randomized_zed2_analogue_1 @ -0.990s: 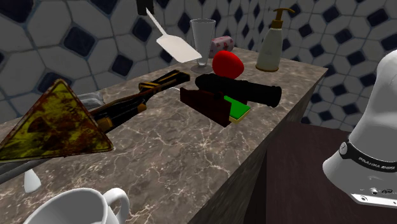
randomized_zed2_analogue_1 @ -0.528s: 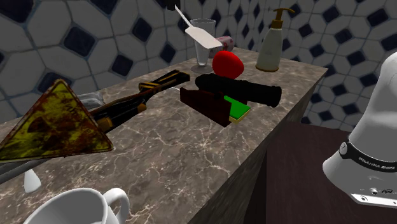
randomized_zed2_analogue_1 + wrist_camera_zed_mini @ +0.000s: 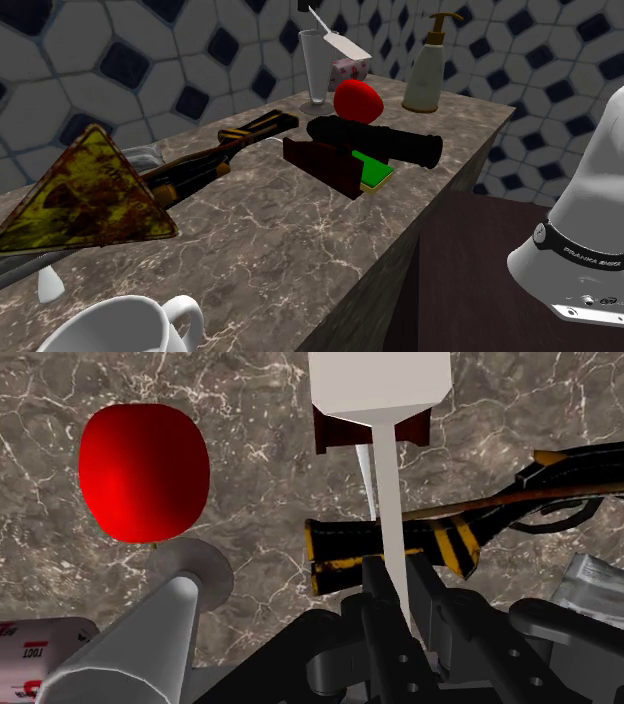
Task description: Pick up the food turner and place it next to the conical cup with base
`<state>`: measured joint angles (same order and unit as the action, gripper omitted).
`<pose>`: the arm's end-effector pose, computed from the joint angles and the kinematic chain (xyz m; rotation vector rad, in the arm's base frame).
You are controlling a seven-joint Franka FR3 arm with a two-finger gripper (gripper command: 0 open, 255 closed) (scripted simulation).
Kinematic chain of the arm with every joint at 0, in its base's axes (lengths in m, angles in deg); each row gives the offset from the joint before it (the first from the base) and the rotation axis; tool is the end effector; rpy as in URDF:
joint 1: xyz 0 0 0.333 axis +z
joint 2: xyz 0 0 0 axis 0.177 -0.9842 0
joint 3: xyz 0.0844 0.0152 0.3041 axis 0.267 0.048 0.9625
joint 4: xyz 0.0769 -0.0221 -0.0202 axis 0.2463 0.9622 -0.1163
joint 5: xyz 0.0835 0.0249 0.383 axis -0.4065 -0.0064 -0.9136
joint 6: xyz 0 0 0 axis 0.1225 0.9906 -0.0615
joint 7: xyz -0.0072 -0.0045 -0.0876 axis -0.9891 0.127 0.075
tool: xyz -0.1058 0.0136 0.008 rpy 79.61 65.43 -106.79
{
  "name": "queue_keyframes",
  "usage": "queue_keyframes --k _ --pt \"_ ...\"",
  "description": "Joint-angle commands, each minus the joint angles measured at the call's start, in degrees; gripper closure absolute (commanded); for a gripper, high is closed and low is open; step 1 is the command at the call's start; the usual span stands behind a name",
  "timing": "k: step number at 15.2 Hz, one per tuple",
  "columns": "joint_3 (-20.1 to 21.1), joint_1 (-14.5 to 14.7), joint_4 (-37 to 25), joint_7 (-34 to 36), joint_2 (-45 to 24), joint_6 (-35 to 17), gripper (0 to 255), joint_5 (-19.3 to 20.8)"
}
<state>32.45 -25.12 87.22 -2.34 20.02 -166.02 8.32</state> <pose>0.5352 -0.0720 0.6237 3.0488 -0.7088 0.1022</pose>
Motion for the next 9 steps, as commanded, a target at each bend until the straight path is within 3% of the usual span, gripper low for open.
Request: queue_keyframes --k 1,9 --pt "-1.4 -1.2 0.3 -2.8 0.5 0.1 255 -0.1" --pt "-7.4 -6.2 -1.6 -13.7 -1.2 0.3 255 -0.4"
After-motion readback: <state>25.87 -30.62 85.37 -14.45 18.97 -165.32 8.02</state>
